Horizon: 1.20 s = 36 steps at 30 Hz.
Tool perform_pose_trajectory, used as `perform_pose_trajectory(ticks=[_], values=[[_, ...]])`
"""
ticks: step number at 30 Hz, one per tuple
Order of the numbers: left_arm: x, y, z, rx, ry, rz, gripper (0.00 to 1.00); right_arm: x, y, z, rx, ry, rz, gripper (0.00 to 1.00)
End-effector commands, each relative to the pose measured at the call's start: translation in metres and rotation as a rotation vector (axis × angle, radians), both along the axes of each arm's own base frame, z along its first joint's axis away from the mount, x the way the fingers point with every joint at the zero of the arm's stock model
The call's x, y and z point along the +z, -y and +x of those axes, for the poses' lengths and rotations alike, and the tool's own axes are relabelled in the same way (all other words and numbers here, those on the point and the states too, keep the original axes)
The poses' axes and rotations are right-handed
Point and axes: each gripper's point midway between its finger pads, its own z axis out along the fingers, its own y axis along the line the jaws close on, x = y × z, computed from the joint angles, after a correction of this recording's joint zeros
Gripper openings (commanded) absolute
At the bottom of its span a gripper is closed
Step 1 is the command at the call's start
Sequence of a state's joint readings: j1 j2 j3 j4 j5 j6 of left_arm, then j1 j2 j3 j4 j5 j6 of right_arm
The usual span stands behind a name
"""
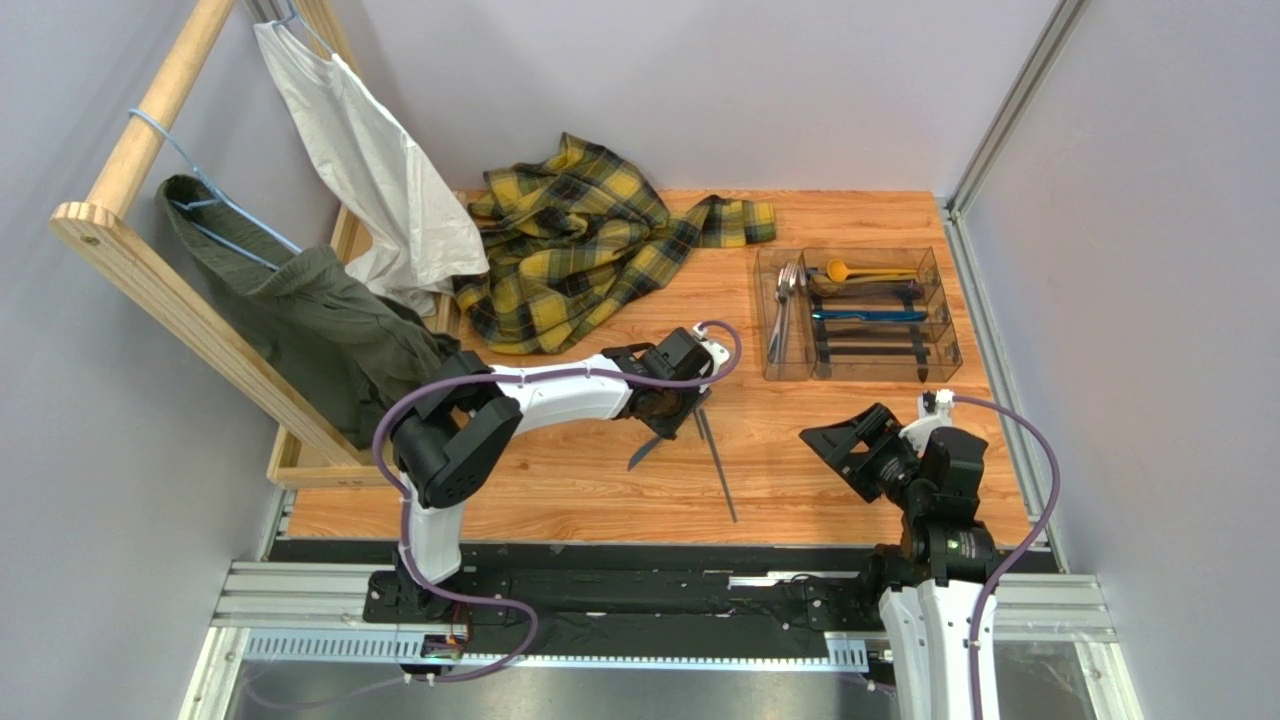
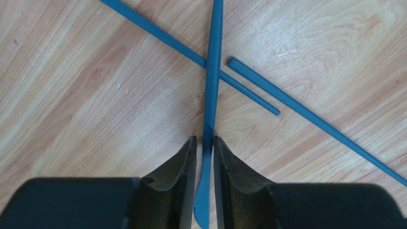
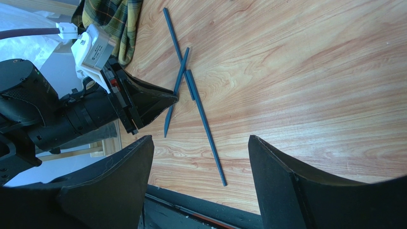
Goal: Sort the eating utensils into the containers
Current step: Pick up the knife at the center of the board.
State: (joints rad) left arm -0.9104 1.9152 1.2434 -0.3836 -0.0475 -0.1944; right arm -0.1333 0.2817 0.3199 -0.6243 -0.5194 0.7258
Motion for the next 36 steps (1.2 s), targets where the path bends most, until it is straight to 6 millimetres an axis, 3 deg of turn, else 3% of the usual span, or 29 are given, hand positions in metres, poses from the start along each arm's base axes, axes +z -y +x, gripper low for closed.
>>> perform_pose_trajectory(ticks=[1, 3, 6, 13, 21, 27, 36], values=[[-0.023, -0.005, -0.004, -0.018, 0.005, 0.102, 0.22, 0.008, -0.004, 0.003, 0.018, 0.037, 0.017, 0.76], [-0.027, -0.005, -0.007, -0.020, -0.002, 0.109, 0.17, 0.007, -0.004, 0.002, 0.016, 0.034, 0.017, 0.76], [-0.029, -0.006, -0.009, -0.019, -0.009, 0.111, 0.00, 0.006, -0.003, 0.002, 0.016, 0.033, 0.015, 0.75], [-0.014, -0.013, -0.008, 0.001, 0.022, 0.105, 0.00, 0.008, -0.005, 0.002, 0.022, 0.036, 0.023, 0.76], [0.022, -0.016, -0.016, 0.002, 0.066, 0.037, 0.00, 0.010, -0.010, 0.002, 0.034, 0.032, 0.067, 0.75], [0.049, -0.003, -0.034, -0.035, 0.114, 0.016, 0.00, 0.018, -0.015, 0.005, 0.053, 0.044, 0.109, 0.75], [0.088, 0.033, -0.072, -0.097, 0.123, -0.105, 0.00, 0.021, -0.020, 0.006, 0.075, 0.040, 0.147, 0.75]])
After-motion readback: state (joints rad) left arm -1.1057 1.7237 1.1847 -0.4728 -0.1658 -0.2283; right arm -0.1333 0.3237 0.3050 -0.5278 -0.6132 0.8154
